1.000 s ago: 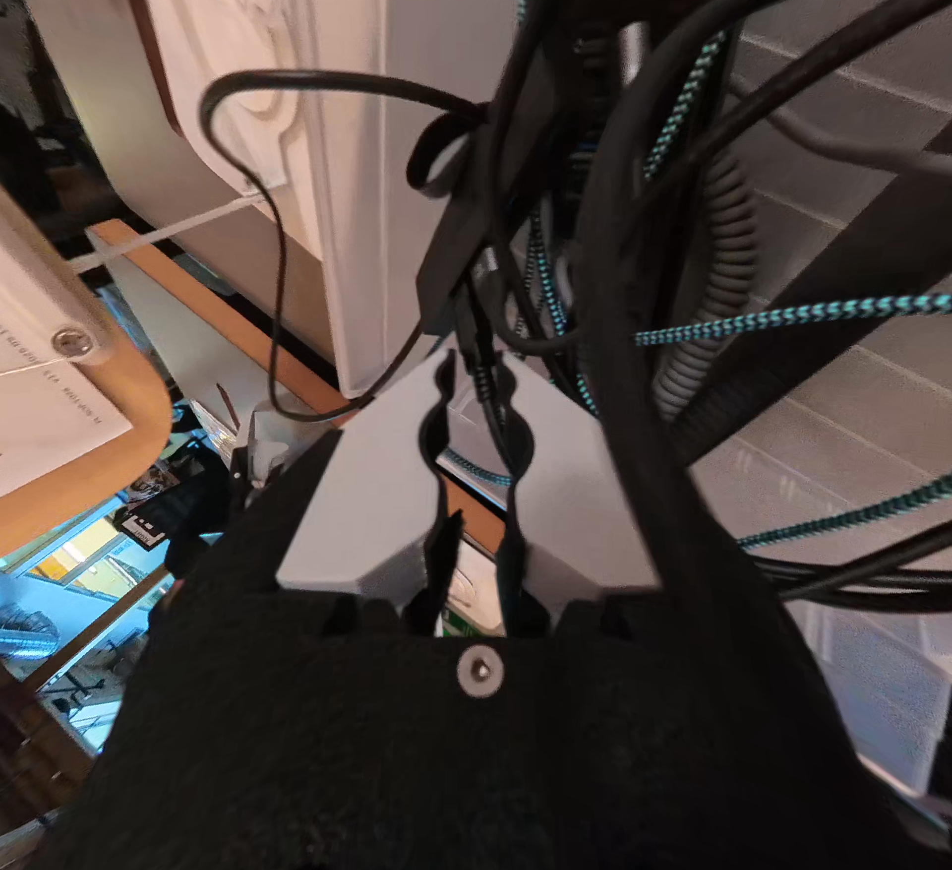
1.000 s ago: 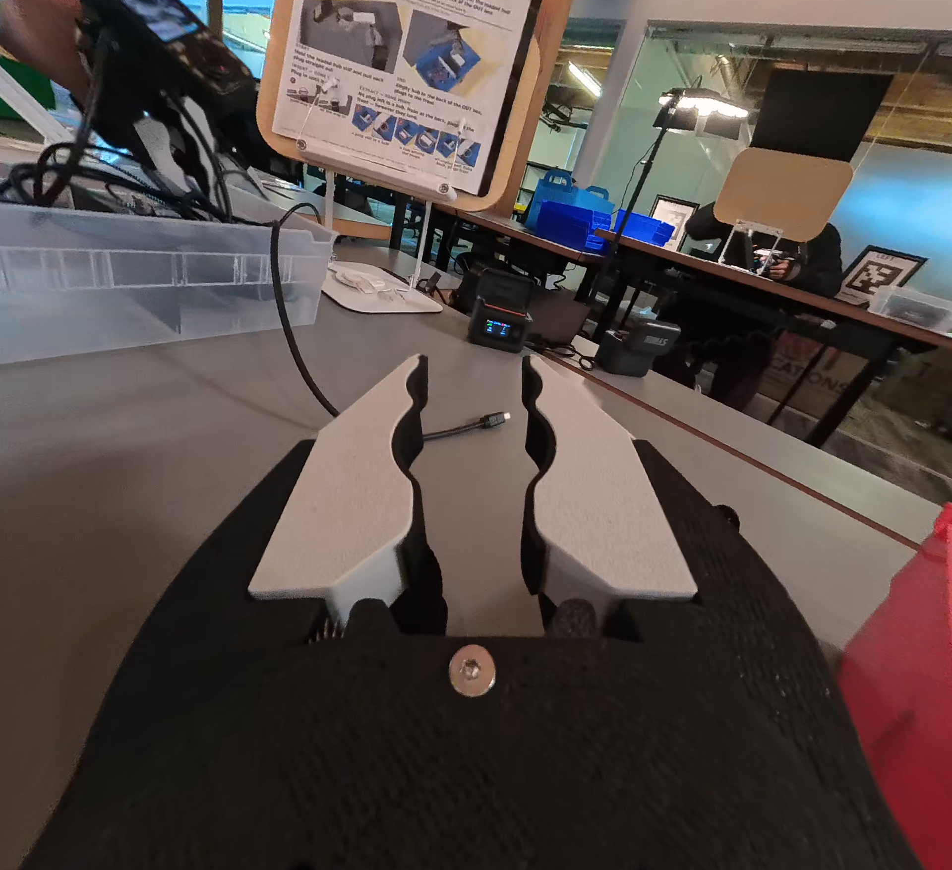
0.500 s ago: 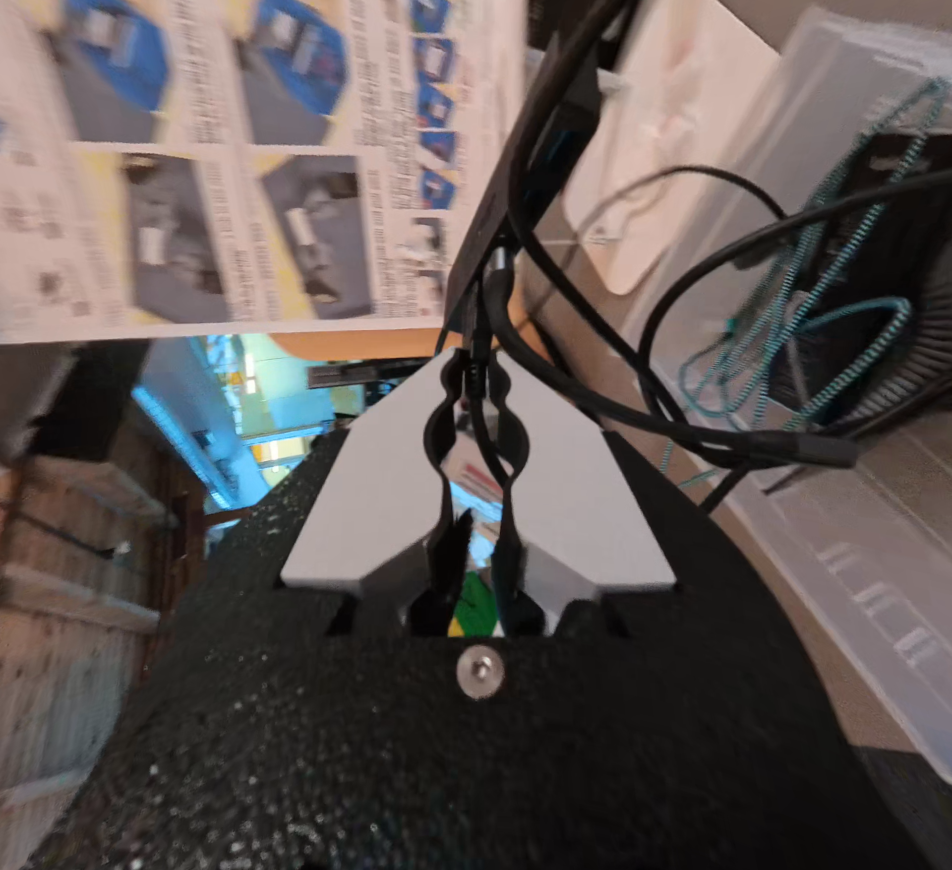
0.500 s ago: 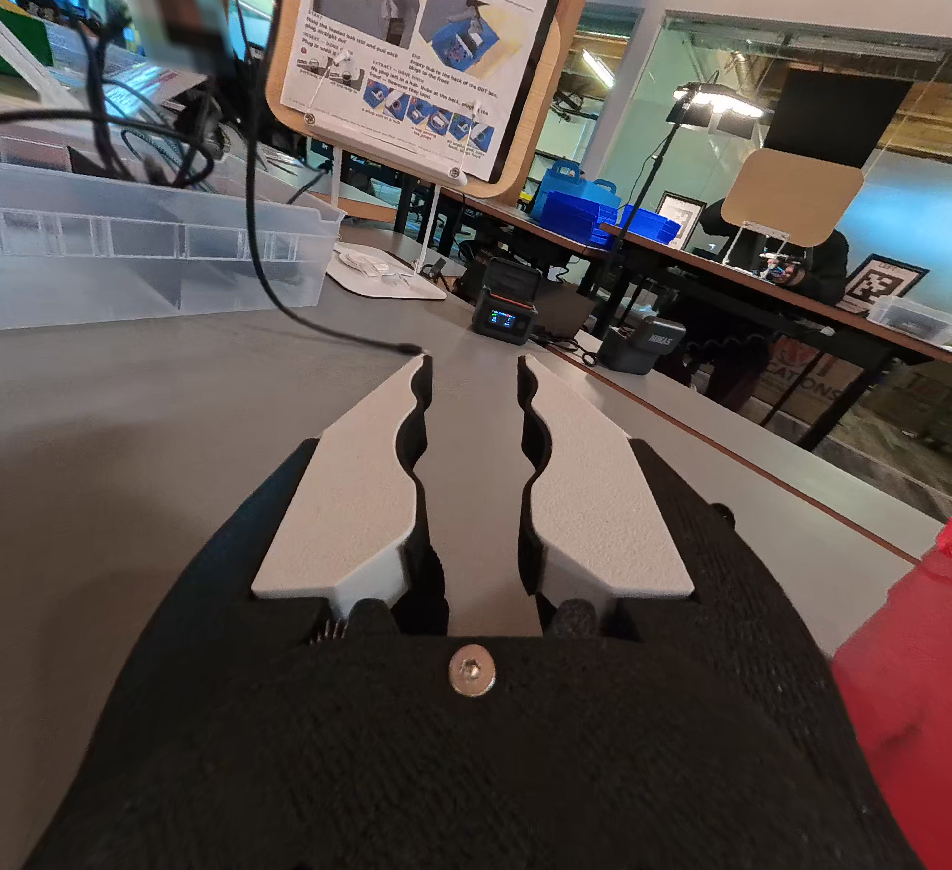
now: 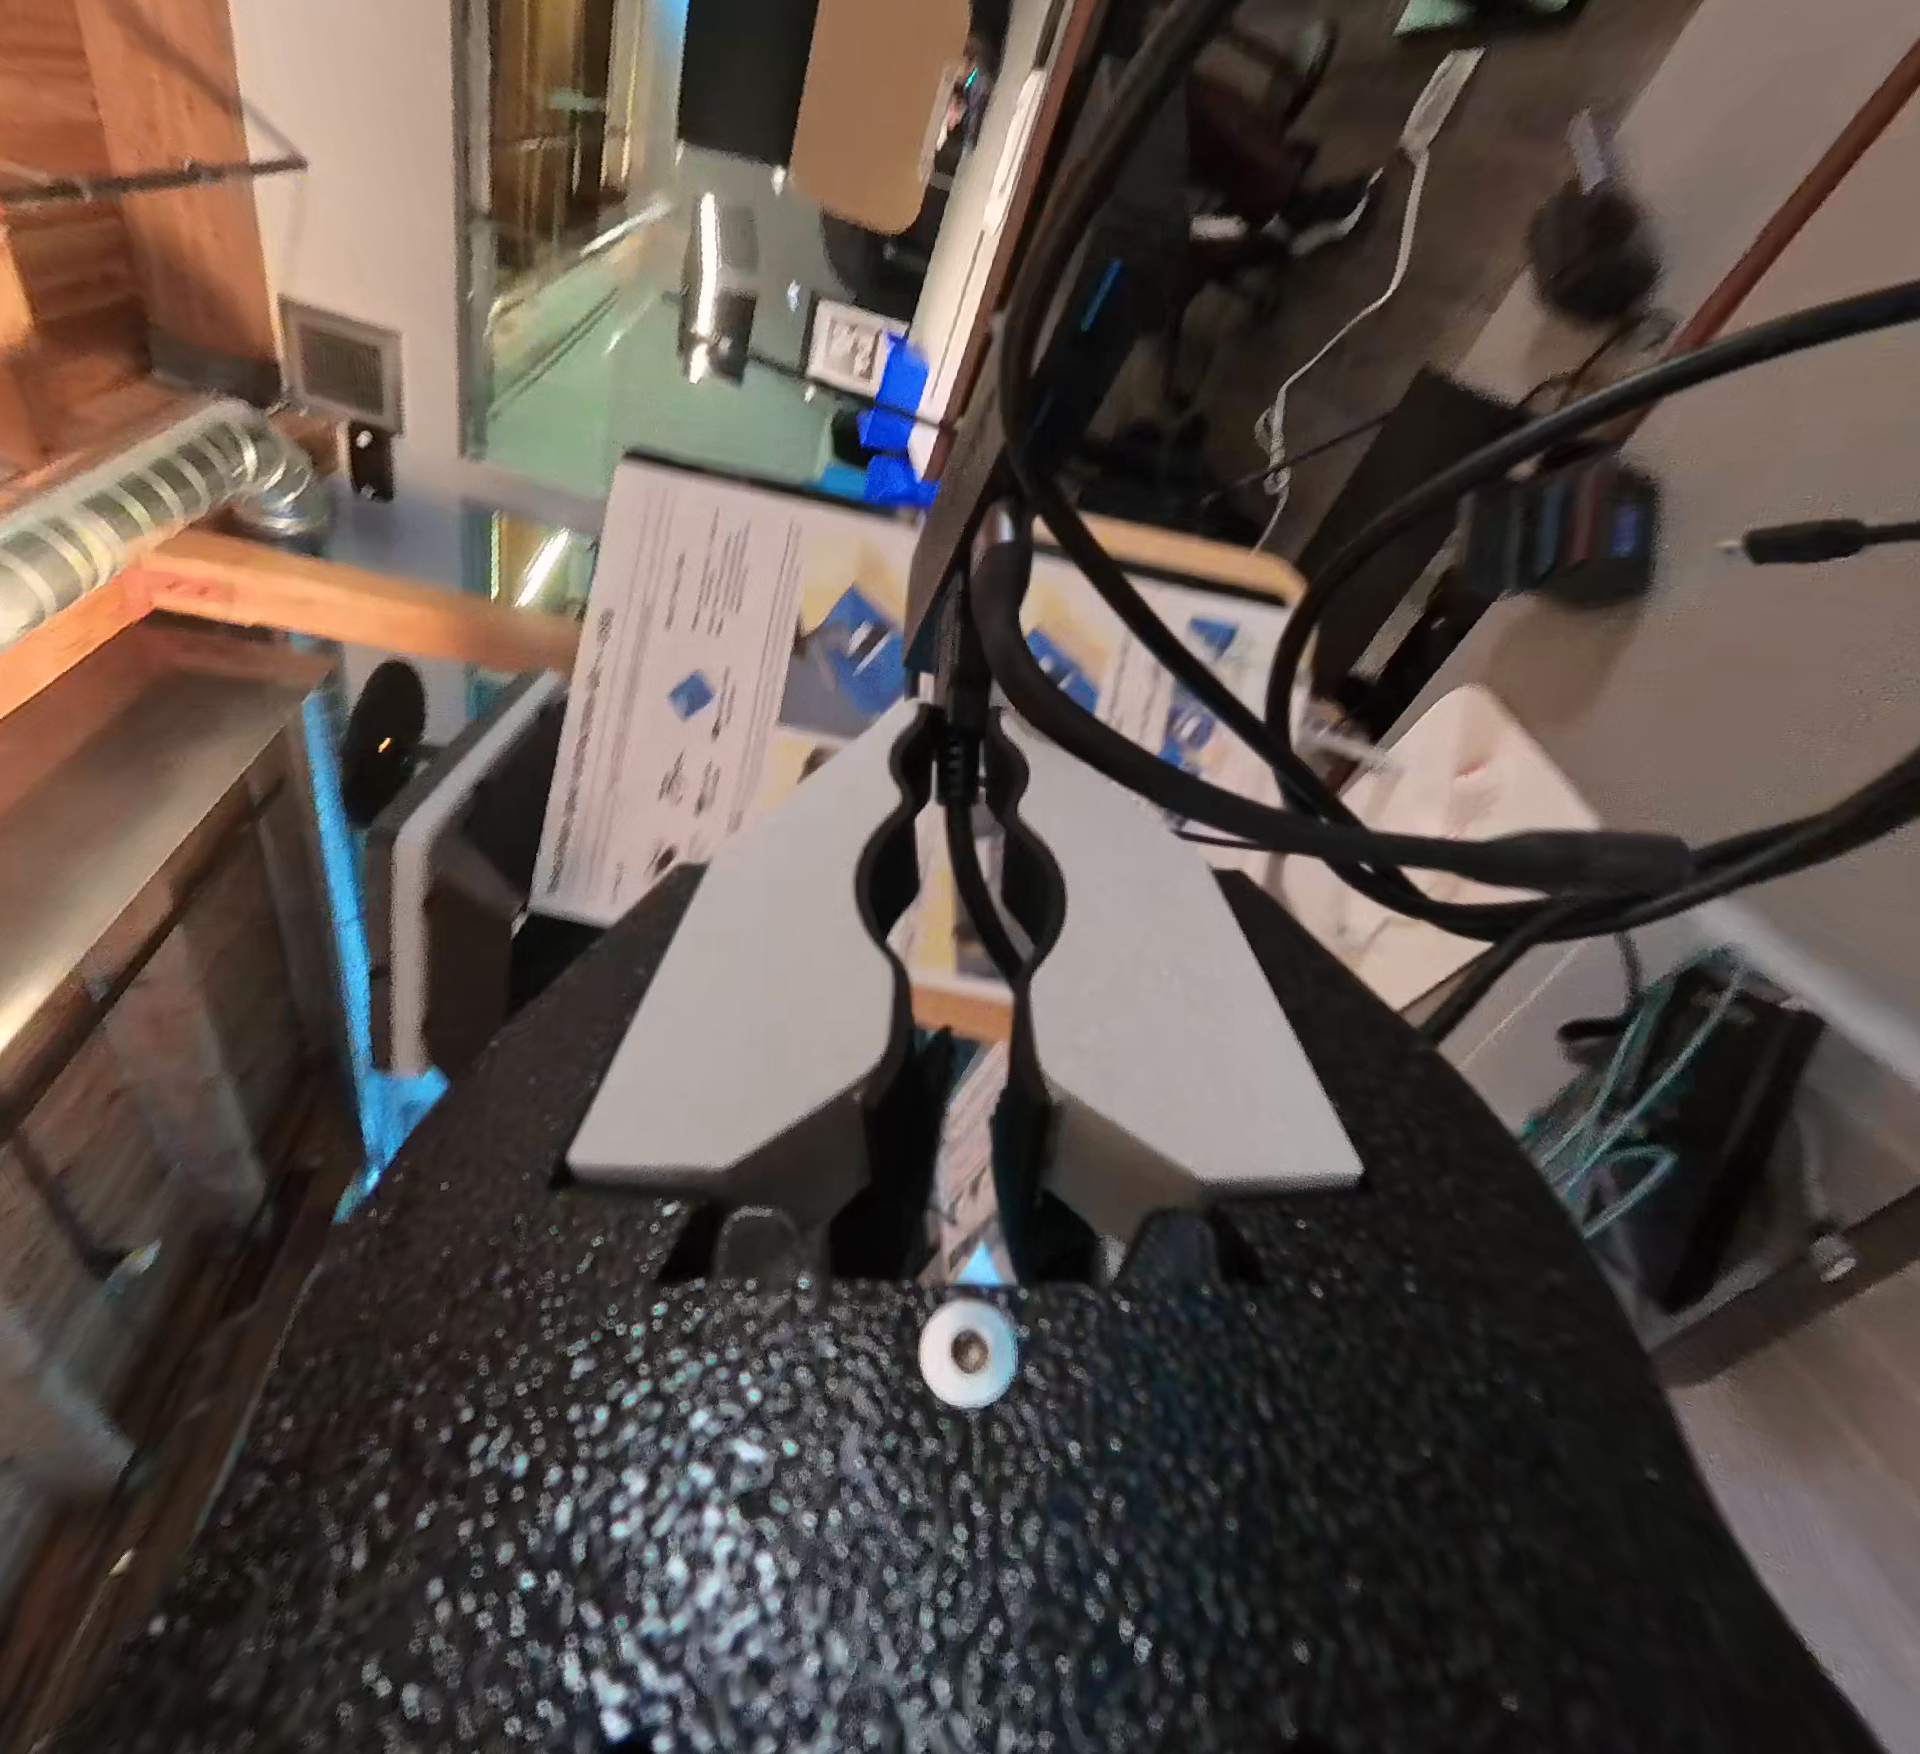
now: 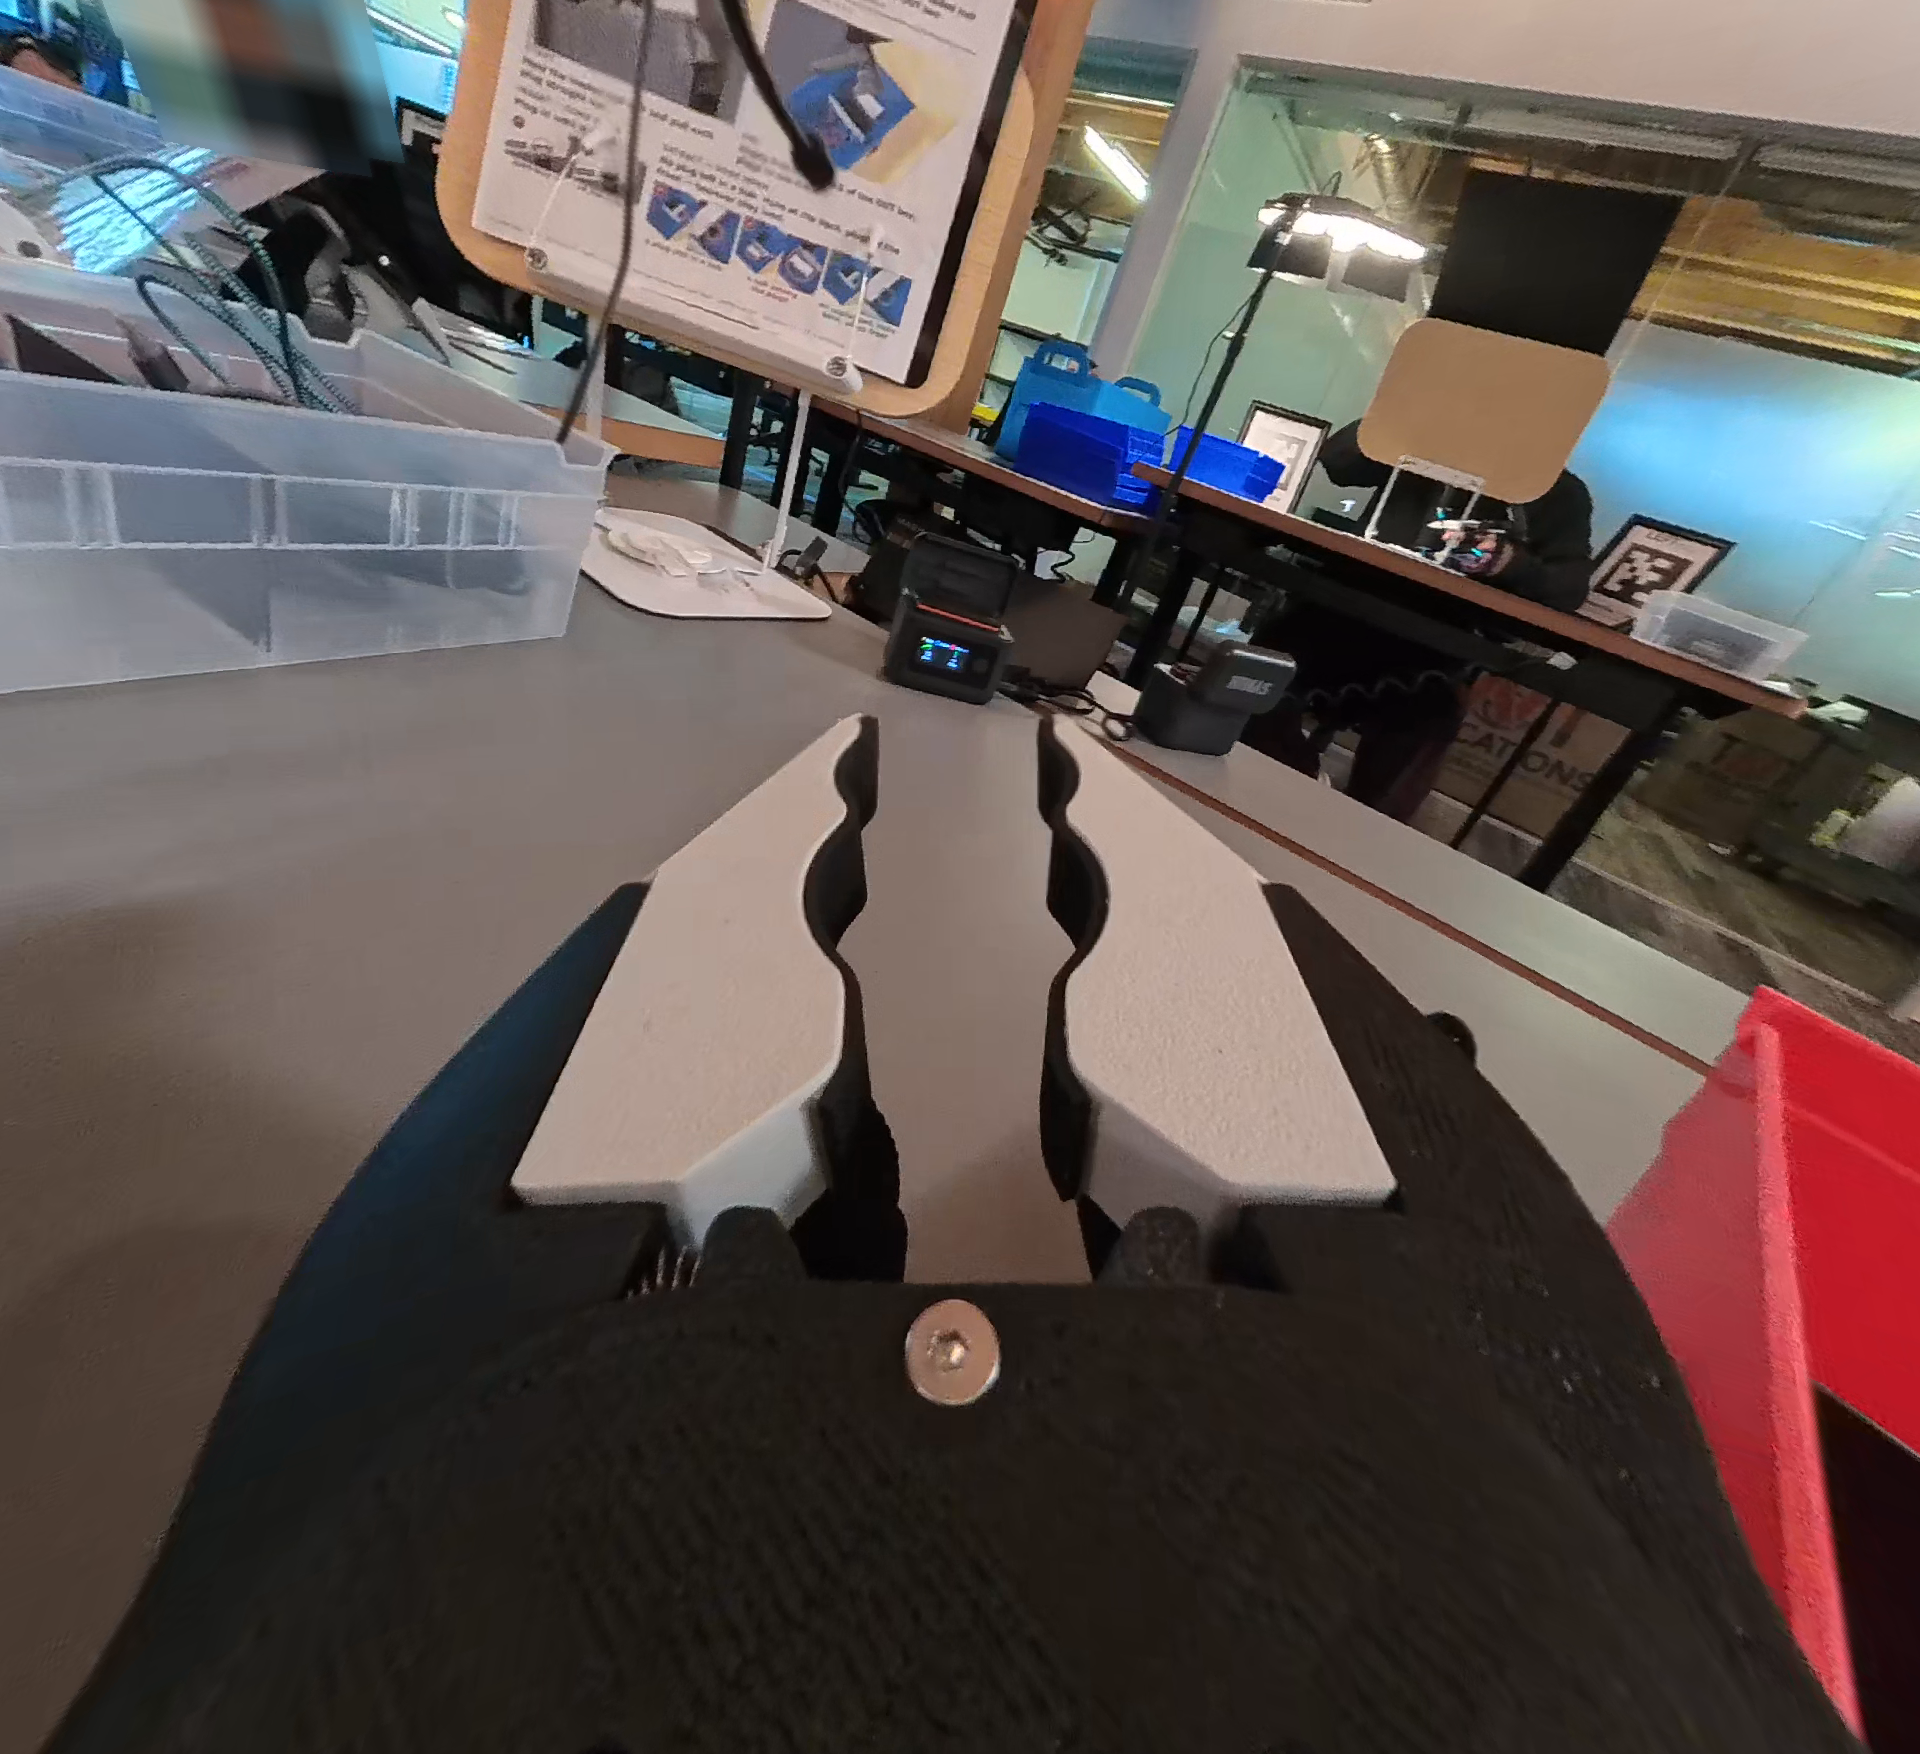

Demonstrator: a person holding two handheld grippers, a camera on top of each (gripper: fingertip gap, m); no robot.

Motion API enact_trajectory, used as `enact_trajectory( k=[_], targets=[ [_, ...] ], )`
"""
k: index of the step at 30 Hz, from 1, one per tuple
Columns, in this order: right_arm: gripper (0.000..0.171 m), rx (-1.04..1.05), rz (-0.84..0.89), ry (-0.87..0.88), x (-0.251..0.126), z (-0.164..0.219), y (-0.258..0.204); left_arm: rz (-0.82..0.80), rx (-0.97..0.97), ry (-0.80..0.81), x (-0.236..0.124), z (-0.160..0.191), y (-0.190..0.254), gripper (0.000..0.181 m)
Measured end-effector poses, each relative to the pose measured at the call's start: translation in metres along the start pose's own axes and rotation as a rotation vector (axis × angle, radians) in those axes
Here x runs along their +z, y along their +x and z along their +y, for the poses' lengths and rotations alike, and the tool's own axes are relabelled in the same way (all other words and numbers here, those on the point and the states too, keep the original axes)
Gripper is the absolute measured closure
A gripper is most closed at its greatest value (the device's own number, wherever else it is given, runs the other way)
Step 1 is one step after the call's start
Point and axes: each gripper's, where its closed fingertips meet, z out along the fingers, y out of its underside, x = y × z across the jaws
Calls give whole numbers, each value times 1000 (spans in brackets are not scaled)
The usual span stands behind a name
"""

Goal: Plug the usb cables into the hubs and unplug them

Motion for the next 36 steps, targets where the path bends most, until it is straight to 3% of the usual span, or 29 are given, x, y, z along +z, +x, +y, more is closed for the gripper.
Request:
enact_trajectory(
  k=[4, 7, 13, 17, 27, 32, 36],
  targets=[
    [143, 11, 49, 13, -4, -2, 11, 91, -23, 88, 19, -40, 61, 174],
    [143, 14, 94, 0, -5, 1, 19, 128, -91, 123, 39, -50, 115, 174],
    [144, 13, 228, -49, -10, 10, 42, 187, -385, 192, 77, -37, 235, 173],
    [144, 45, 290, -37, -16, 9, 54, 106, -420, 190, 94, -14, 293, 173],
    [144, 94, 305, 70, -25, -8, 62, -123, -11, 253, 89, 2, 349, 175],
    [141, 151, 210, 170, -26, -24, 52, -145, 23, 314, 90, 7, 361, 174],
    [136, 170, 120, 89, -12, -12, 37, -109, 42, 398, 88, -3, 376, 174]
  ],
)
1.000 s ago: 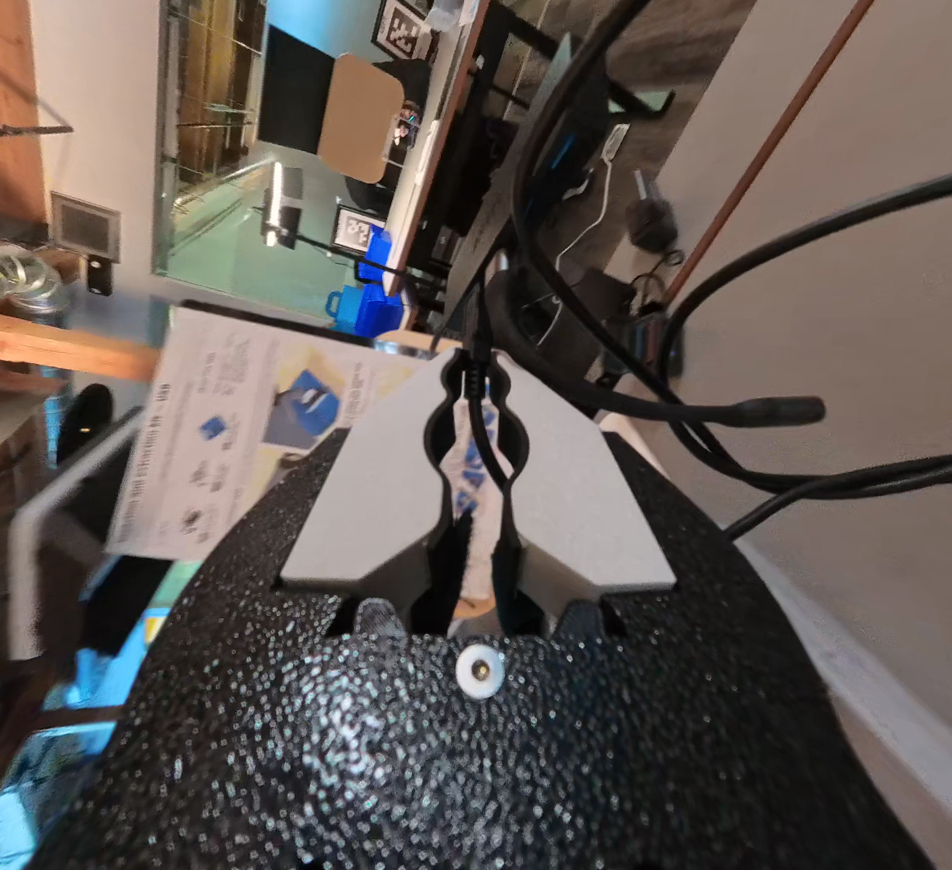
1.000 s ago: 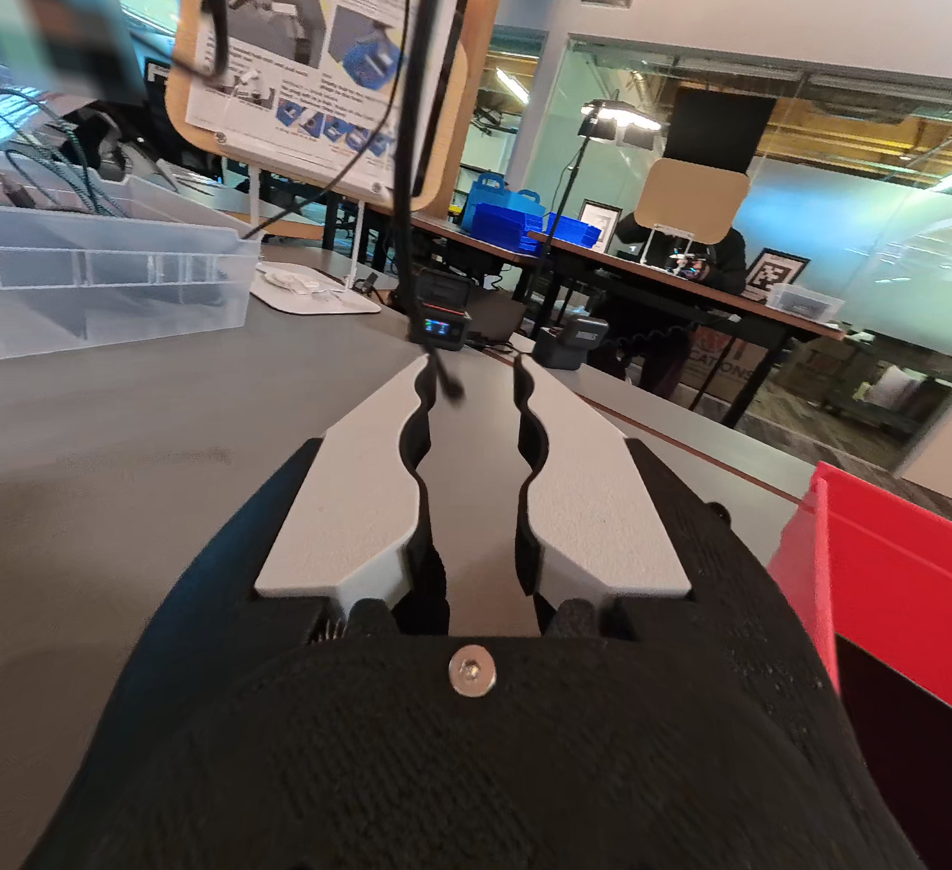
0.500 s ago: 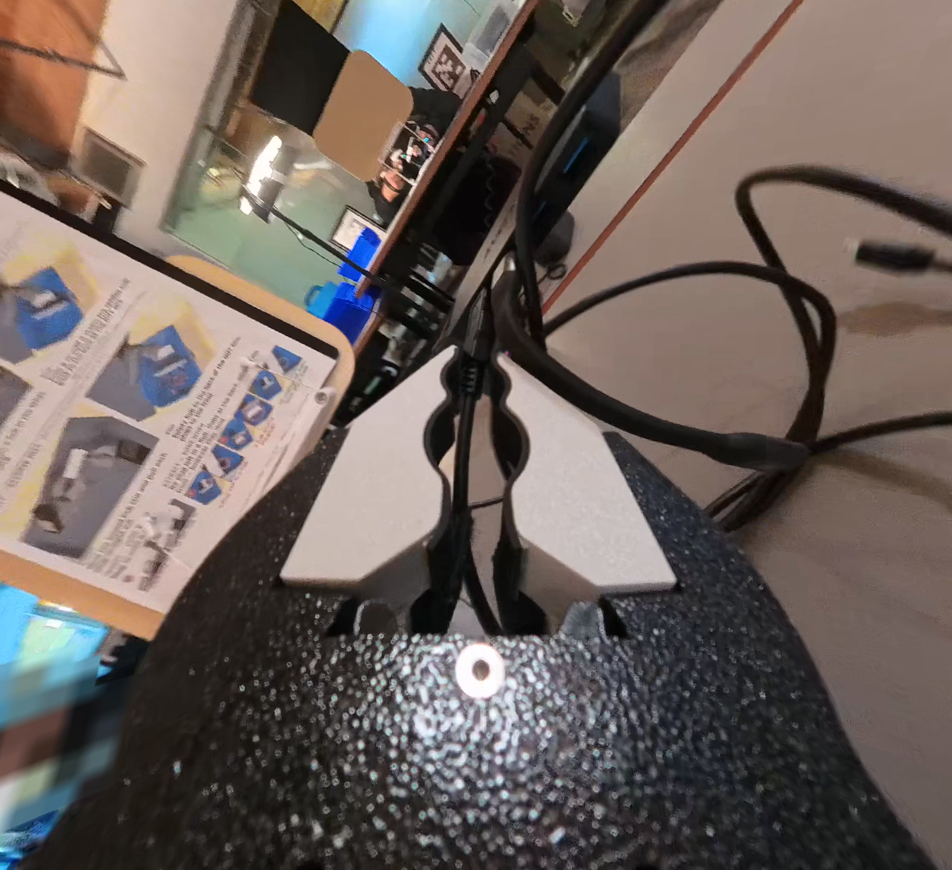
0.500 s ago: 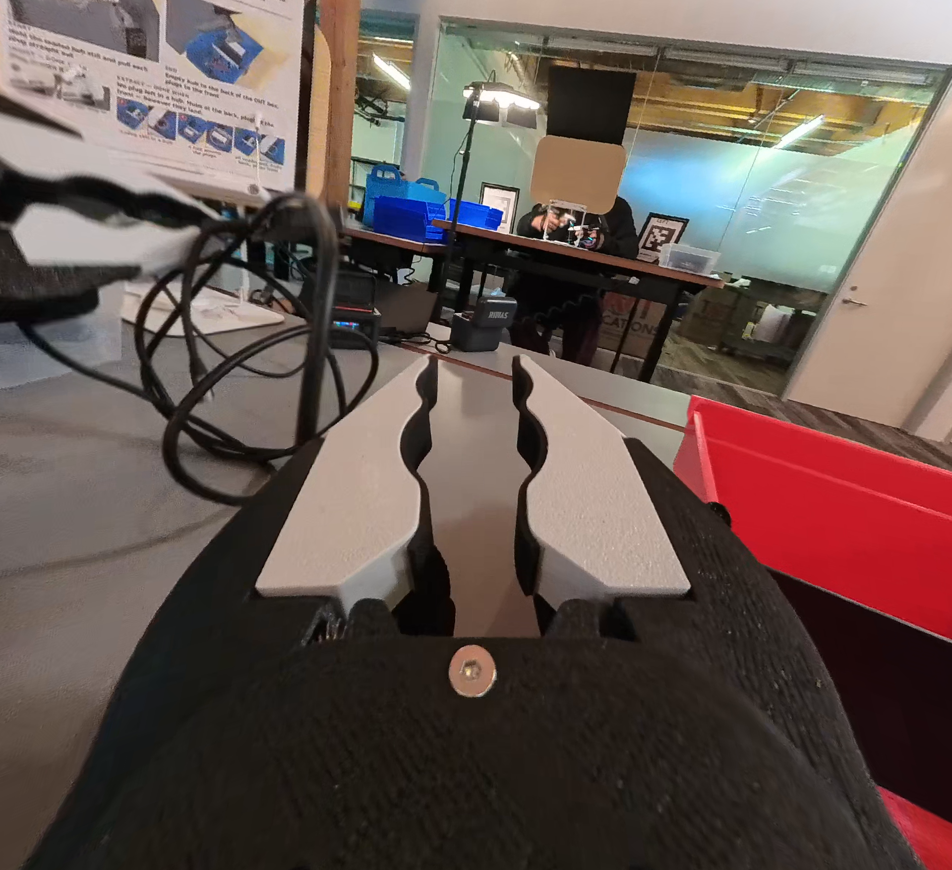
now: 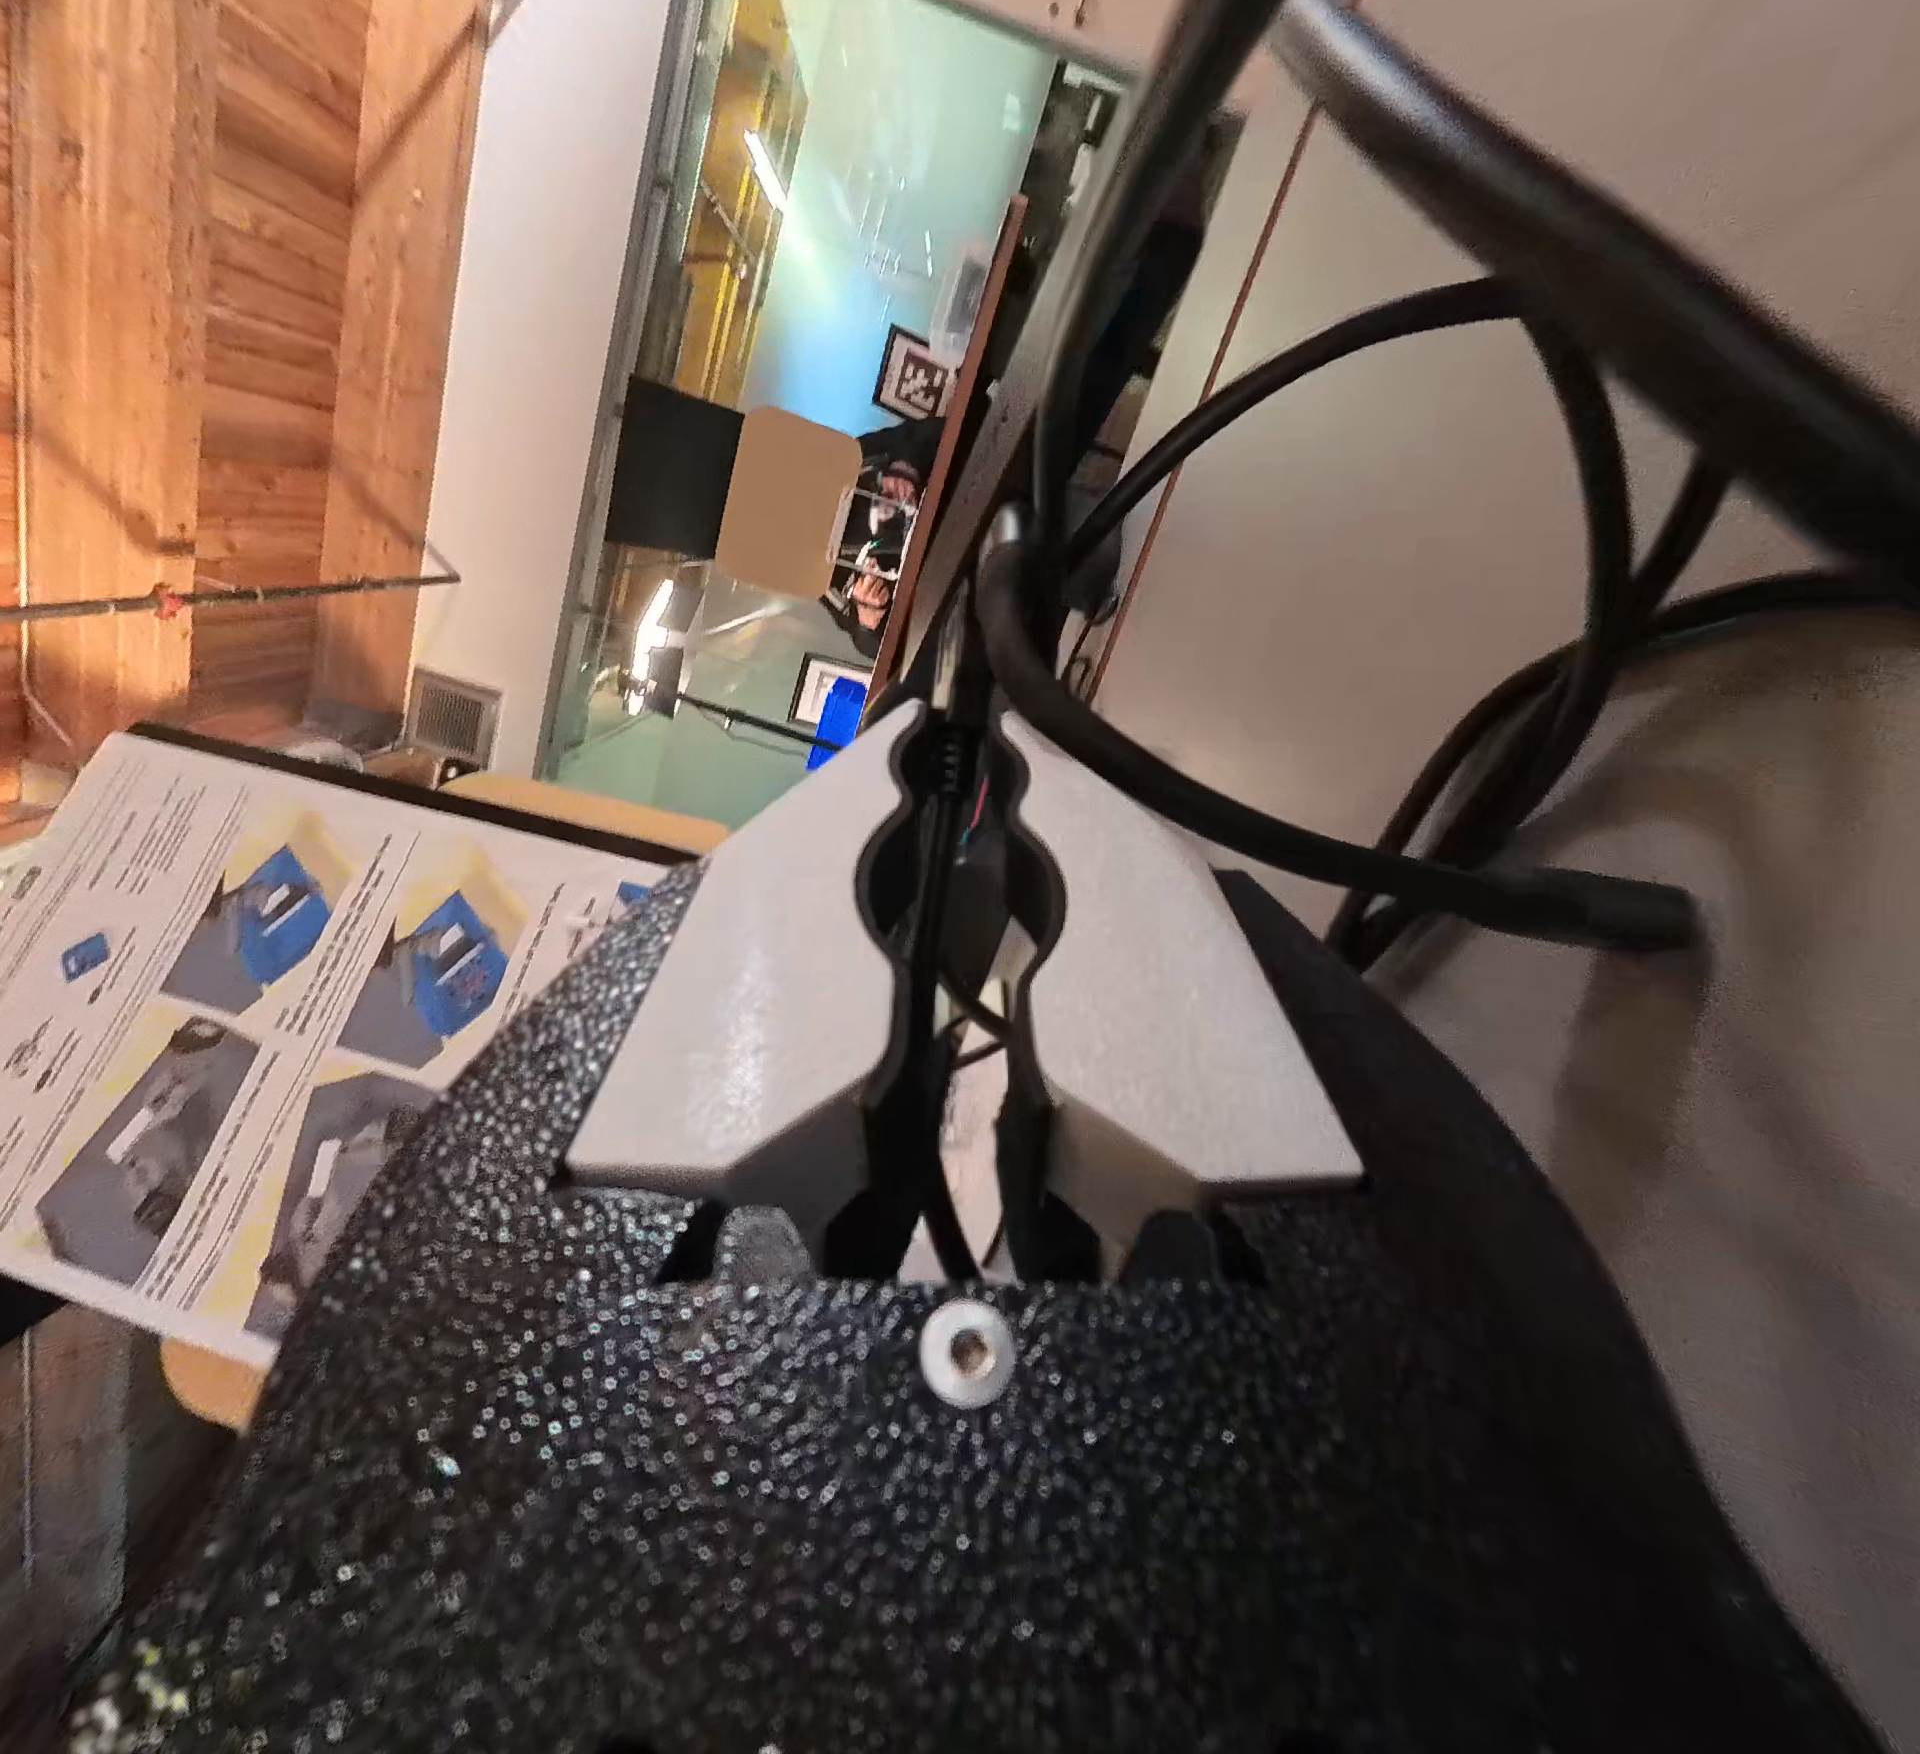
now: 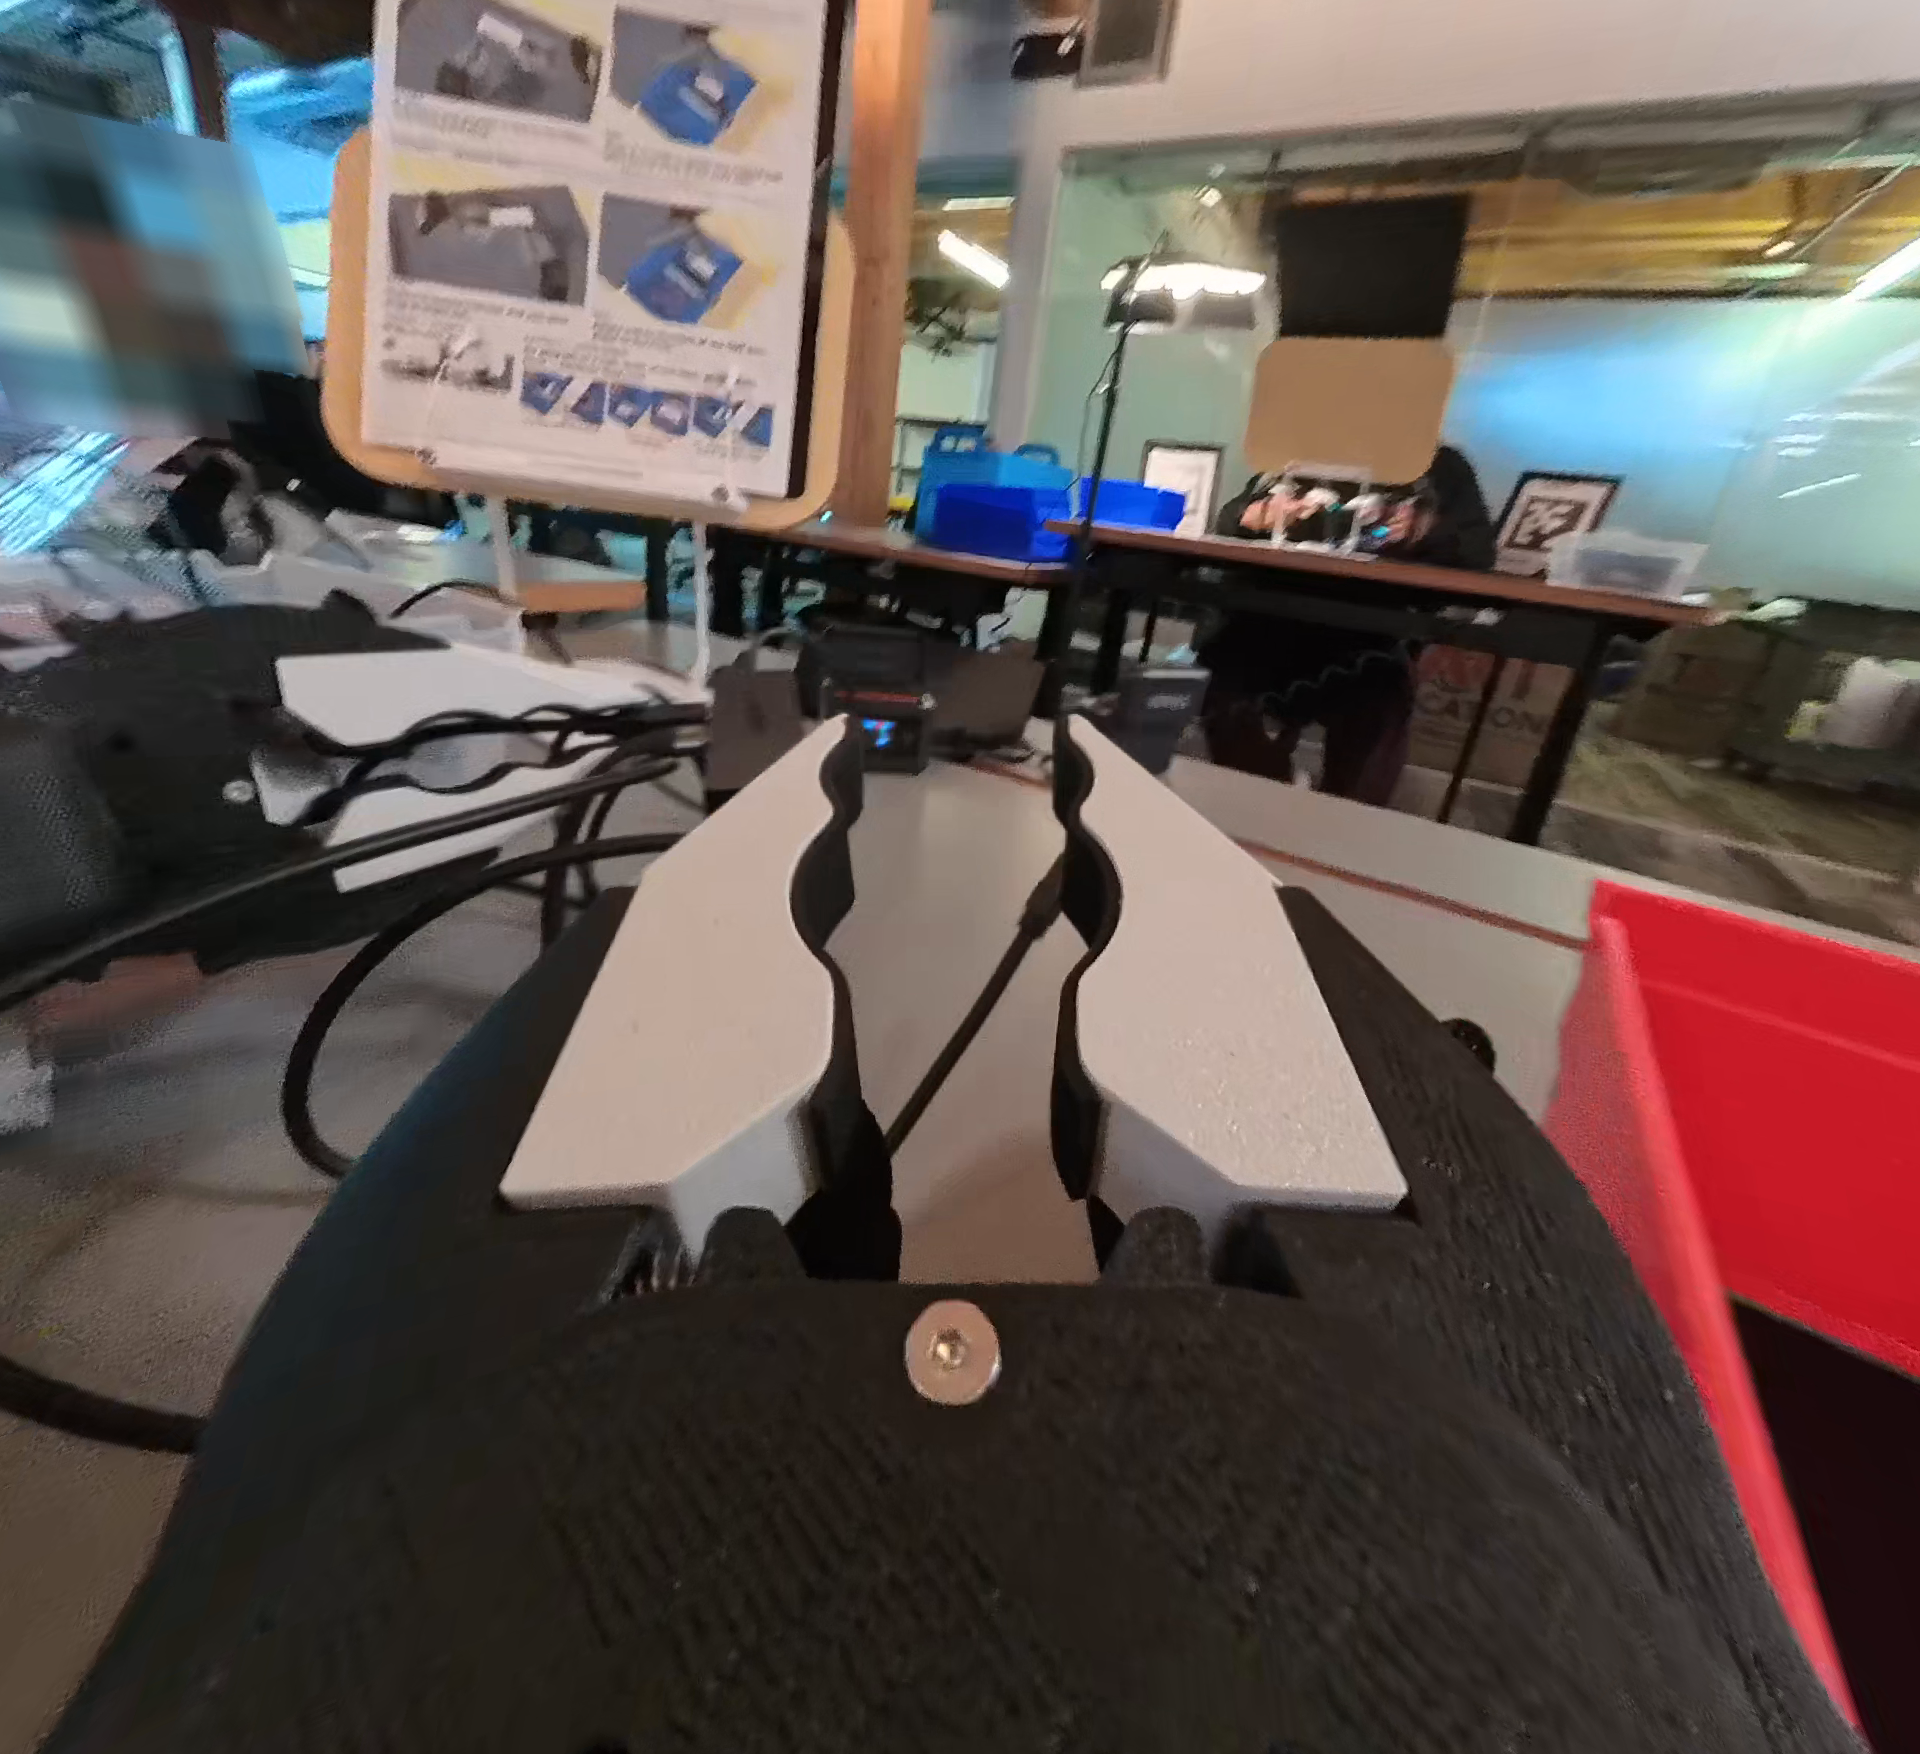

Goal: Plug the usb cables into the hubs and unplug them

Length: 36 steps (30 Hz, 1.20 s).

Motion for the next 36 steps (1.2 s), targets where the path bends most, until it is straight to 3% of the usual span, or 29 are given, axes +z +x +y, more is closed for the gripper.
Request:
enact_trajectory(
  k=[6, 13, 17, 20, 24, 26, 28, 30, 31, 32, 36],
  targets=[
    [123, 170, -197, -228, 38, 19, -19, 6, 60, 102, -1, -22, 9, 172],
    [115, 619, -464, -421, 88, 40, -41, -18, 219, 184, -1, -26, 9, 175],
    [119, 935, -590, -438, 80, 45, -51, -47, 286, 201, -7, -32, 6, 175],
    [121, 996, -577, -498, 71, 61, -48, -67, 312, 221, -10, -39, 5, 175],
    [137, 1195, -726, -463, 61, 46, -57, -67, 263, 237, -14, -43, 5, 175],
    [158, 1173, -744, -469, 59, 49, -57, -57, 205, 252, -17, -44, 3, 175],
    [156, 1170, -770, -472, 57, 46, -61, -50, 185, 250, -19, -44, 2, 175],
    [141, 1204, -820, -474, 53, 40, -68, -57, 196, 250, -19, -44, 2, 175],
    [143, 1213, -828, -492, 53, 41, -71, -56, 196, 249, -19, -44, 3, 175],
    [157, 1182, -807, -503, 53, 44, -71, -61, 191, 250, -19, -44, 2, 175],
    [161, 1016, -742, -425, 57, 36, -63, -61, 134, 268, -19, -48, 2, 163]
  ],
)
